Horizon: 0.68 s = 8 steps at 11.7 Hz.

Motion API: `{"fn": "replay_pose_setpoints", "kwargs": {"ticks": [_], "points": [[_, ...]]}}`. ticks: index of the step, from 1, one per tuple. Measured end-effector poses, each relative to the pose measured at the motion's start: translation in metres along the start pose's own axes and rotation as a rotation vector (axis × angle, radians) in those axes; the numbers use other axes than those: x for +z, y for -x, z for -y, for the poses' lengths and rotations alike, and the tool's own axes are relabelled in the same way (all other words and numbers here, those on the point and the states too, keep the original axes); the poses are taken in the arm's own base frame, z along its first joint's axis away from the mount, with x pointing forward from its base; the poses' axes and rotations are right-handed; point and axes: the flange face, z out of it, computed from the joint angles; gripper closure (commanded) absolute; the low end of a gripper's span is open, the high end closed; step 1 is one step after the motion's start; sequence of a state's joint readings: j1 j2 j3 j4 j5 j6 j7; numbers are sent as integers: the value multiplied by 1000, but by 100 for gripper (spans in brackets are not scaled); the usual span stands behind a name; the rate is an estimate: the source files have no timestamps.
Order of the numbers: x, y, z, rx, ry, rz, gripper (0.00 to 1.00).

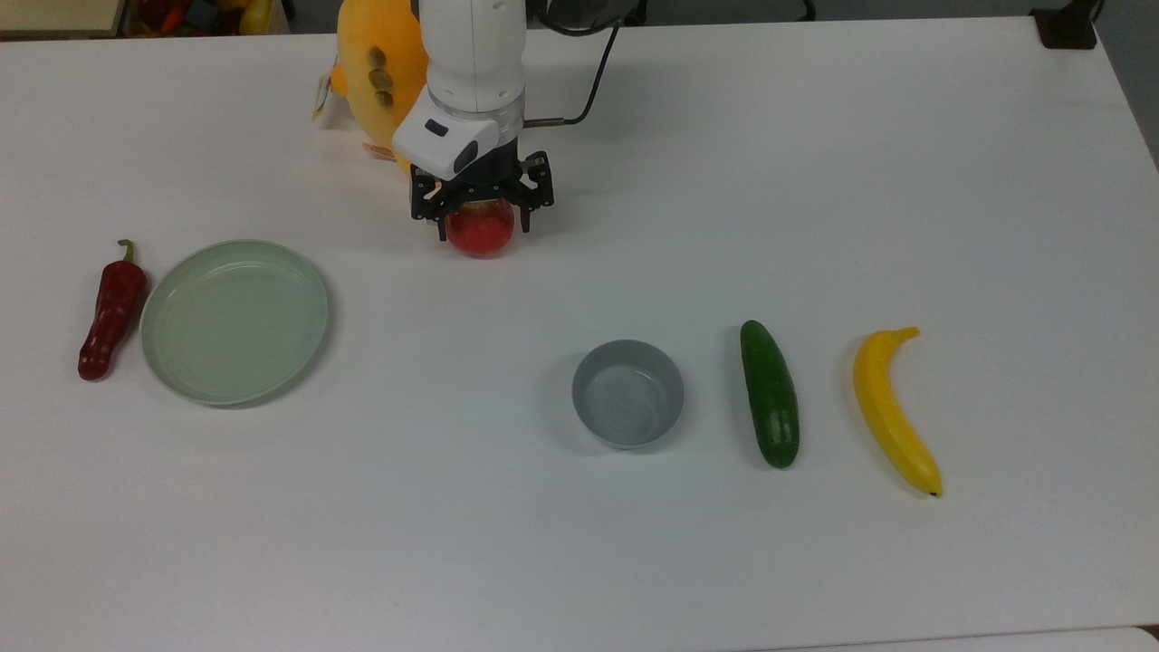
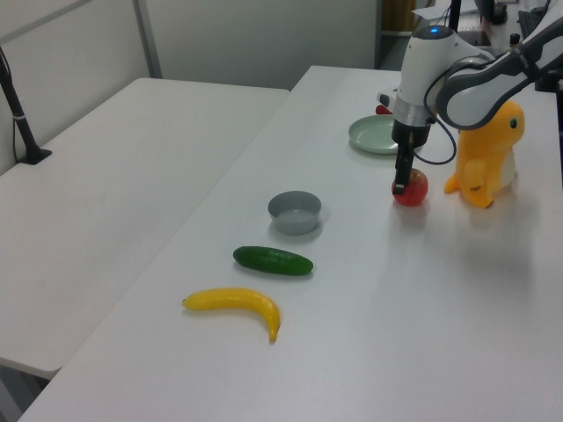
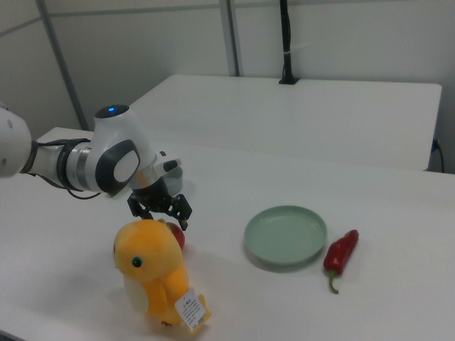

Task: Red apple placed in the center of the desktop
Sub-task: 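Lower the apple onto the table between the bowl and the plush toy, then open the gripper, release the apple and raise the gripper away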

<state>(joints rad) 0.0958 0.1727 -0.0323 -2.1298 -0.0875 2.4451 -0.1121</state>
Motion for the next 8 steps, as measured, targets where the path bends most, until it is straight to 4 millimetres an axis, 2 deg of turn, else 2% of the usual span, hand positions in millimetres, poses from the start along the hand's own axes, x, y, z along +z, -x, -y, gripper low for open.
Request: {"fn": "replay_pose_setpoints", "kwargs": {"ticks": [2,4,6,8], "points": [[-2,-1,-1,15,0,5,0],[-16,-7,-3,23,2,8,0],[-55,-22,-12,36,7,26,0],[-119,-38,-24,96,13,31,0]]}}
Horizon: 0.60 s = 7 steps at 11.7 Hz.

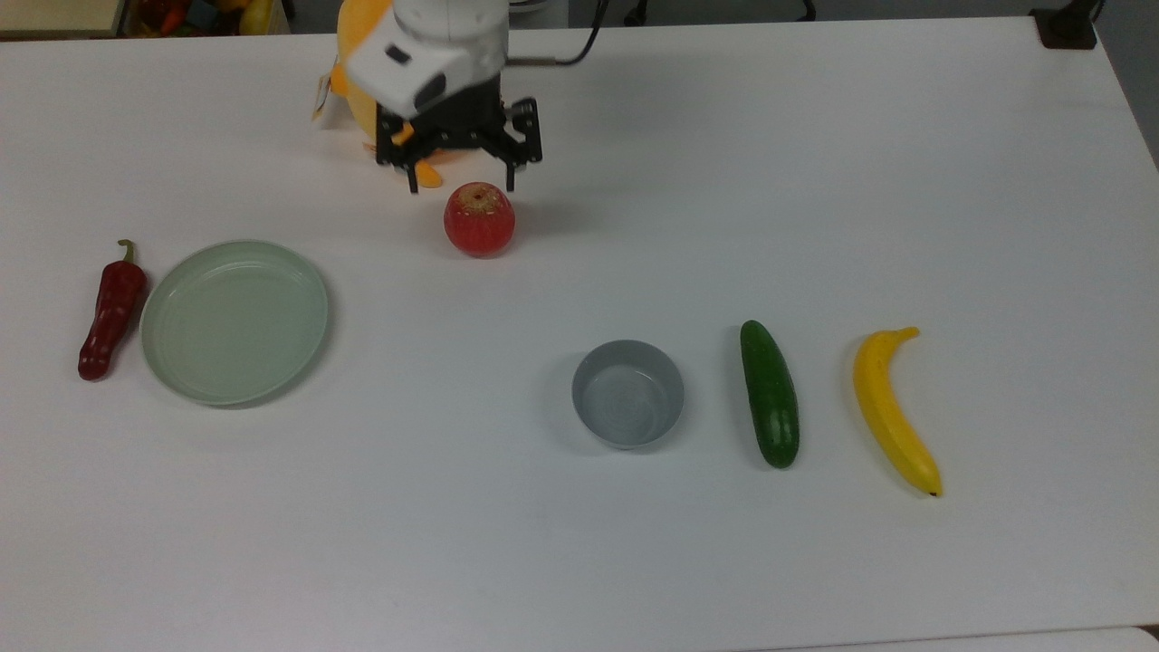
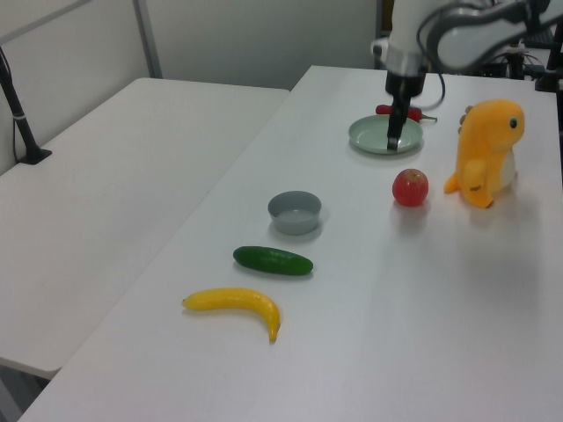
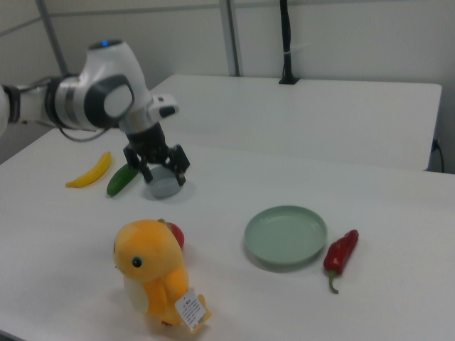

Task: Red apple placed in the center of the desktop
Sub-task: 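Open the gripper, release the apple and raise the gripper away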

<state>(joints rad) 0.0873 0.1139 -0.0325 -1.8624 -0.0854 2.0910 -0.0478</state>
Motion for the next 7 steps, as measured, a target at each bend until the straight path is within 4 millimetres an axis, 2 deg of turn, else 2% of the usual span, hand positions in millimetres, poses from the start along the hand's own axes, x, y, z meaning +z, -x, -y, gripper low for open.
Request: {"fn": "replay_pose_setpoints", "kwargs": {"ticks": [2,3,7], "points": [[-58,-8,-6,87,2,-31,0],[-79,-7,-8,128,-8,-40,0],[-145,11,-3,213,-158,33,0]]}}
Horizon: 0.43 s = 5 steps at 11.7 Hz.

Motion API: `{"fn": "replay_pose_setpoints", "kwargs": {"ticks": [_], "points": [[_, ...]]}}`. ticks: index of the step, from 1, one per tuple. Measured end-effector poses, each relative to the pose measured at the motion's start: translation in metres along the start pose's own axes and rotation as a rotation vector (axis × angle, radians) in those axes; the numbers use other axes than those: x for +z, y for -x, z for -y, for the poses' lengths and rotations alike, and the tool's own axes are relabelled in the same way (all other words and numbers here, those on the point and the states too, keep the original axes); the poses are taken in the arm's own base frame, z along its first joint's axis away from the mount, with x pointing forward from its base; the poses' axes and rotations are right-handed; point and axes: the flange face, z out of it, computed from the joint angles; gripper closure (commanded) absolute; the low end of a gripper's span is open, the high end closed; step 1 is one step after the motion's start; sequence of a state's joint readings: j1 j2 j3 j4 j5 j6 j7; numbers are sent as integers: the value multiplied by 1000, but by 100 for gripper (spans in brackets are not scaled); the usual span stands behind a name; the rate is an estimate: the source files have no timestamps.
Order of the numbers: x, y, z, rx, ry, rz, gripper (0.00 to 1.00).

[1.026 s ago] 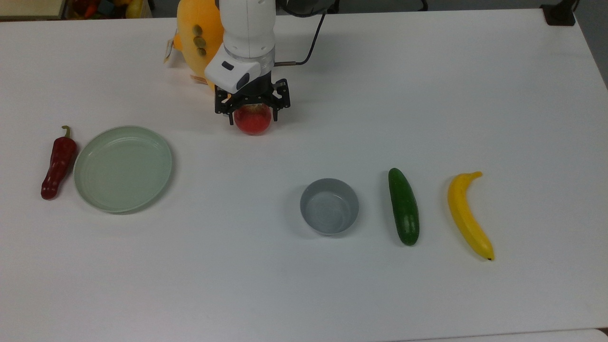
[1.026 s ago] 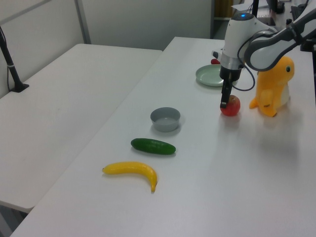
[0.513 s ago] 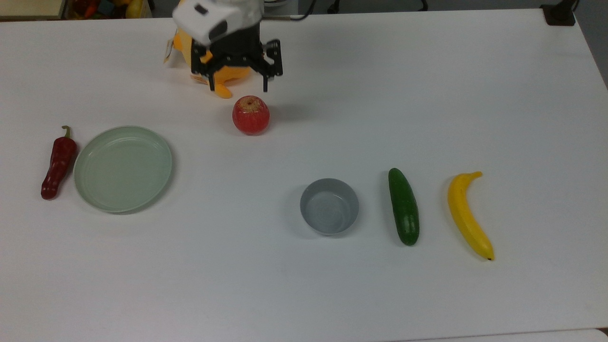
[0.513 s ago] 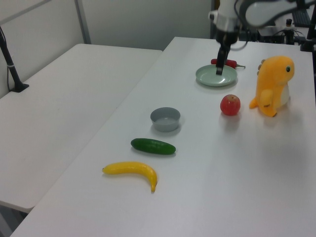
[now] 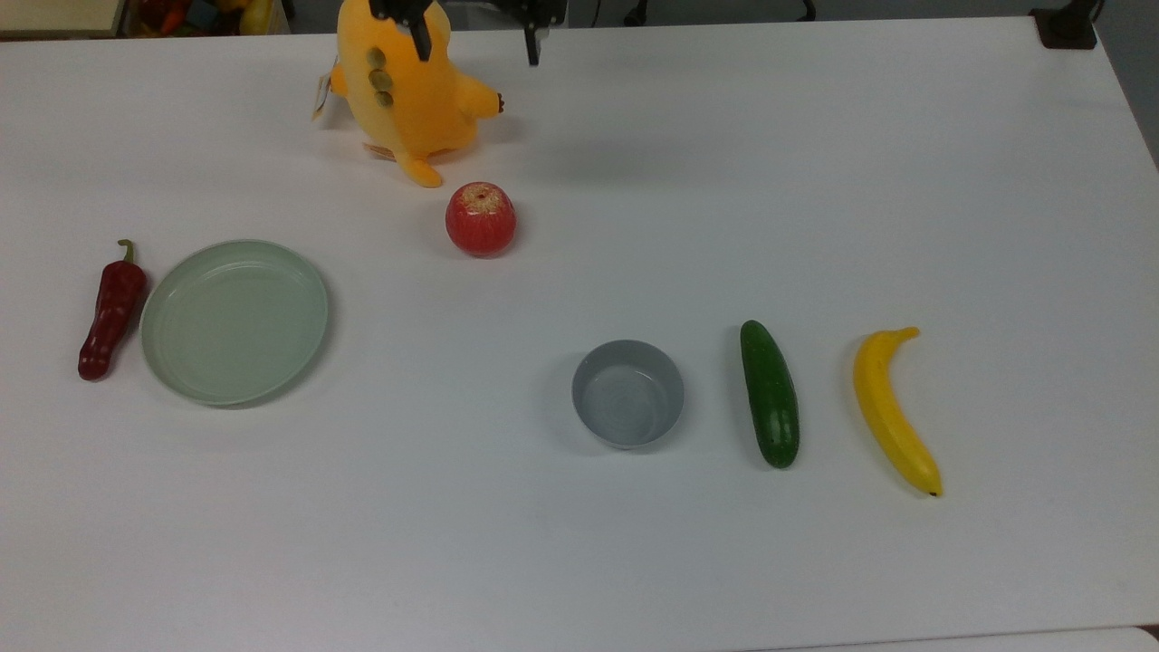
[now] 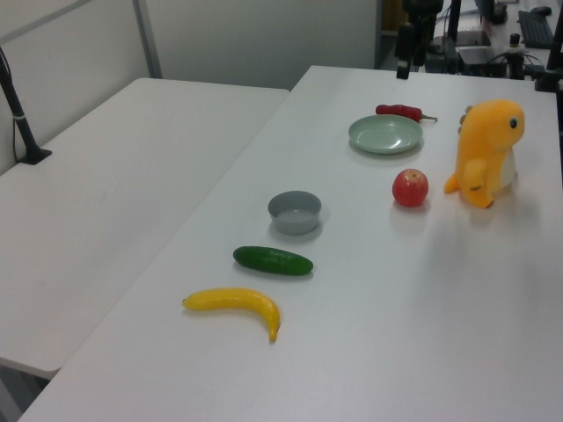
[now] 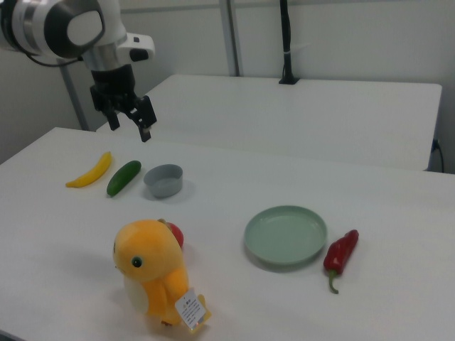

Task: Red apple placed in the center of the desktop
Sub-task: 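Open the gripper, release the apple and raise the gripper away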

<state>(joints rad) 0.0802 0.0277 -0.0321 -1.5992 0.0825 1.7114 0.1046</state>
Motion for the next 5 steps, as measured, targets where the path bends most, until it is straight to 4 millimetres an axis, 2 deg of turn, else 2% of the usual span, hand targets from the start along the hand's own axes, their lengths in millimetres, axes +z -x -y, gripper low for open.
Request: {"fn": "replay_pose_setpoints", "kwargs": {"ticks": [2,5], "points": [[-12,6,1,8,-22,-3,0],[-7,7,0,8,-21,8,0]]}}
